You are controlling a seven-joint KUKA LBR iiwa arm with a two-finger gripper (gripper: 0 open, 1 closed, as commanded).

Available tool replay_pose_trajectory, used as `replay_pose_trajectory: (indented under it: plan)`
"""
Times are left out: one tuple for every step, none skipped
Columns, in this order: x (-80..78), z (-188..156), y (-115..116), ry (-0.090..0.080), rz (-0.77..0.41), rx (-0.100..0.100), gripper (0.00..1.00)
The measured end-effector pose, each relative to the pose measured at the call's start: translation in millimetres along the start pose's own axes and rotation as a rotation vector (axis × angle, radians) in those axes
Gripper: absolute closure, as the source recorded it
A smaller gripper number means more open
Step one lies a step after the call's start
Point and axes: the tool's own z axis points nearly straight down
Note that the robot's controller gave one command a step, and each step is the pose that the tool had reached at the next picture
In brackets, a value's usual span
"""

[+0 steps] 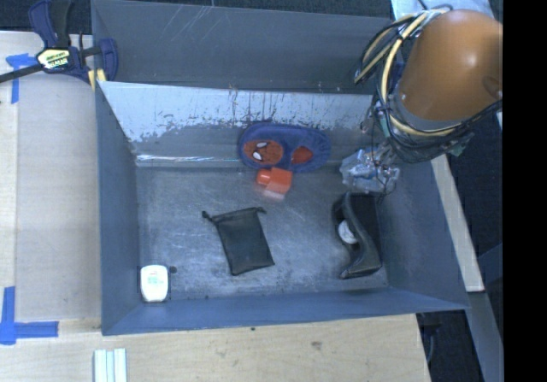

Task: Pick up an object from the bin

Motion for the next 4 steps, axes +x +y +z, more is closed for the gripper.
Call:
replay_pose_trajectory:
  plan:
    - [4.3, 46.9, 35.9, 0.006, 0.027, -0.015, 1.00]
    - [58.9, 29.2, 35.0, 0.004, -0.349, -0.010, 1.00]
    - [56.4, 29.4, 35.9, 0.002, -0.350, -0.012, 0.00]
    - [32.7, 109.5, -14.3, -0.004, -0.568, -0.018, 0.00]
